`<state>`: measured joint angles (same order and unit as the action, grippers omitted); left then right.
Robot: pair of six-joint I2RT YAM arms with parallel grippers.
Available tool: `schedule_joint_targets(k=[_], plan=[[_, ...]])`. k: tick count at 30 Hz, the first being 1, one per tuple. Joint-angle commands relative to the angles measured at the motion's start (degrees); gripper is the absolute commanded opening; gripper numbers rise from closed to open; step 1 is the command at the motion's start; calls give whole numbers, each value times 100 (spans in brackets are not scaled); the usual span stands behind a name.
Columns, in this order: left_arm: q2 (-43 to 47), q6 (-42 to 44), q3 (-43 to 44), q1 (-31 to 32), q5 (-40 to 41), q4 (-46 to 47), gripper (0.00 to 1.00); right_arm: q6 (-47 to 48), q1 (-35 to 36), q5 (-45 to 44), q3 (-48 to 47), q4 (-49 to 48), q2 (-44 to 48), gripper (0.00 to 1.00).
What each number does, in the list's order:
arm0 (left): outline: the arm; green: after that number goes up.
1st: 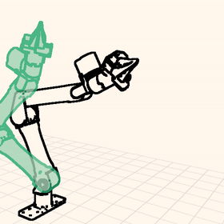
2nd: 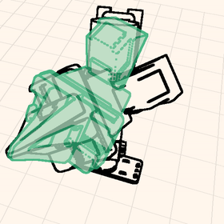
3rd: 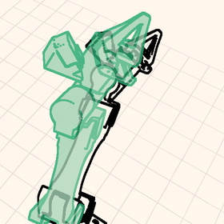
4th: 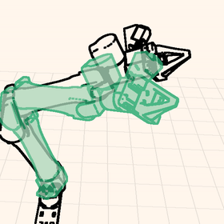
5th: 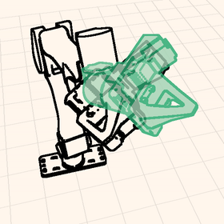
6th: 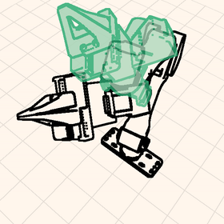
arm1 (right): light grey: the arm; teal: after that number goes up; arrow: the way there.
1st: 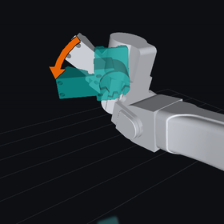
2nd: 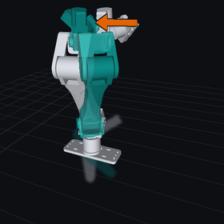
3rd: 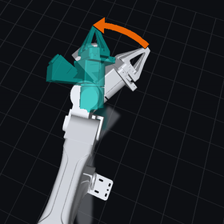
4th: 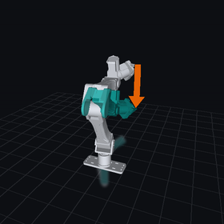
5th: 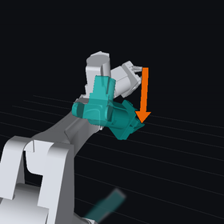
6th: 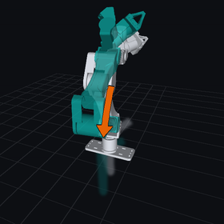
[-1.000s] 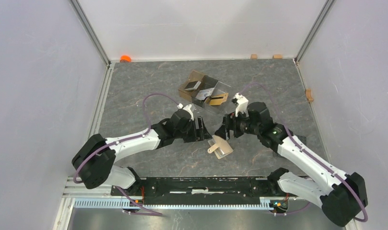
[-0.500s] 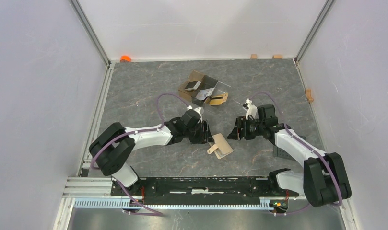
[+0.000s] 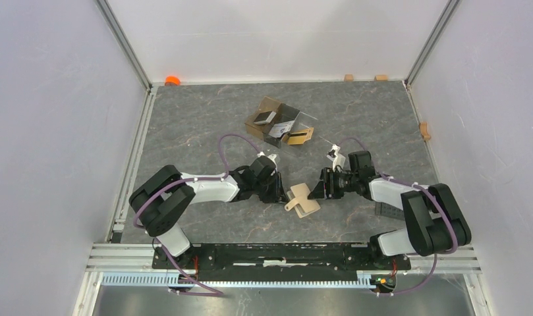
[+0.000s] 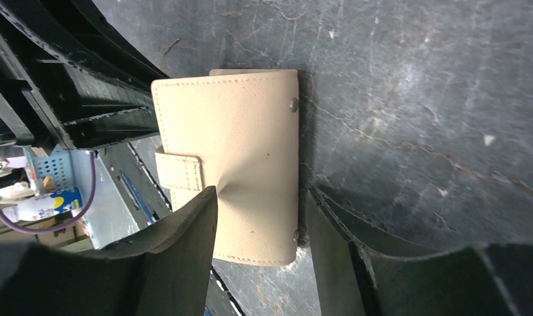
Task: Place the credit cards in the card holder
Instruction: Close the card holder at the center of the board.
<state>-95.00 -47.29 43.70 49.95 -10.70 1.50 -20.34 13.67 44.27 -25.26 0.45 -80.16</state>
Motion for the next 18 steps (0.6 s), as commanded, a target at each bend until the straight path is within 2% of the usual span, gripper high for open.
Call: schedule_joint_targets(k=[1,5,14,18], plan=[[-43,176,-124,22,94,189,28,-287,175,306,116,-820,-257,57],[-75,225,-160,23,67,242,27,-630,435,317,96,-1289,-580,53],[-240,265,-388,23,-71,770,14,-1331,796,319,251,-2194,-1014,48],[-188,283,-578,23,-189,1189,12,-1606,880,377,332,-2616,-1122,46]])
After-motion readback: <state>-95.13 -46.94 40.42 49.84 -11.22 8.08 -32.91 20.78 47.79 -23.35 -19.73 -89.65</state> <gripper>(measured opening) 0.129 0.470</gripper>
